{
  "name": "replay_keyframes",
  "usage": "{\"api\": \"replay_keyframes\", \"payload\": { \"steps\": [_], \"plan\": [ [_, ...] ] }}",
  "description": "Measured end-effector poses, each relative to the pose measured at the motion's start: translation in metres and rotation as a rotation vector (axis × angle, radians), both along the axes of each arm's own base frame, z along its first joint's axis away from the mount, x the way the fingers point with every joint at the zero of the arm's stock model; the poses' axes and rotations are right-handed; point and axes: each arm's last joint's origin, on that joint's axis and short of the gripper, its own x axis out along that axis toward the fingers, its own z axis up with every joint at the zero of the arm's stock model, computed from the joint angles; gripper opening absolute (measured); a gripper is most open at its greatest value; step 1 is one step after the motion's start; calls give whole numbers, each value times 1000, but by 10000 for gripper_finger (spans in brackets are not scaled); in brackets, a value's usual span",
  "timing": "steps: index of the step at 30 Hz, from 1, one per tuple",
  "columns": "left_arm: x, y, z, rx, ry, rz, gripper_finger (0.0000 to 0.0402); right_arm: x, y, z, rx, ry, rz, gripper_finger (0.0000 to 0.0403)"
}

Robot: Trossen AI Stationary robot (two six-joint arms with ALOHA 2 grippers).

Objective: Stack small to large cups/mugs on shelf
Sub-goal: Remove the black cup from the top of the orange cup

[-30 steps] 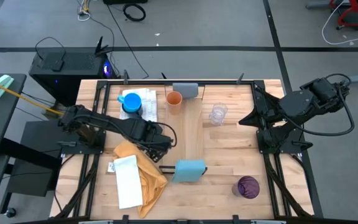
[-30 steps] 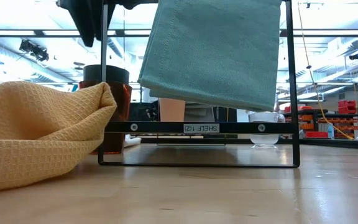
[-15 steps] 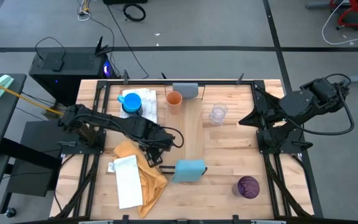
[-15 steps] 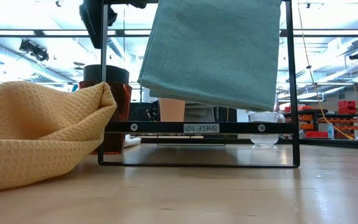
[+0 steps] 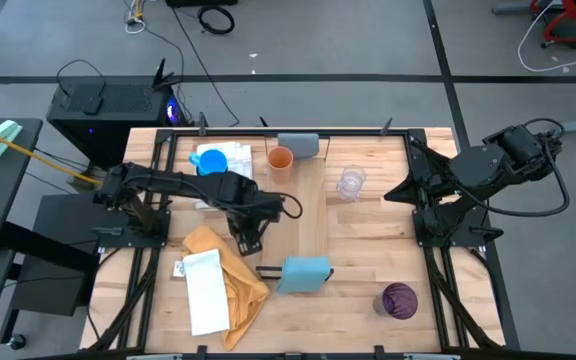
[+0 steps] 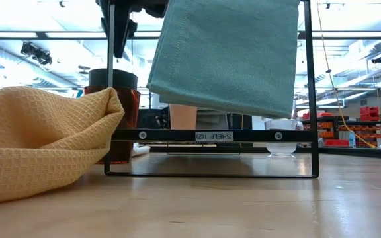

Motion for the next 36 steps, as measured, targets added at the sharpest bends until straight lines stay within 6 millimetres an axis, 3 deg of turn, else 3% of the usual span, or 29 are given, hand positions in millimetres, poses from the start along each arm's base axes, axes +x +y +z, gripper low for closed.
{"api": "replay_keyframes", "payload": {
  "steps": [8, 36],
  "plan": [
    [5, 7, 0, -29, -30, 85, 176, 0, 0, 0, 0, 0, 0, 14],
    [28, 12, -35, 10, 46, 230, 163, 0, 0, 0, 3, -5, -1, 14]
  ]
}}
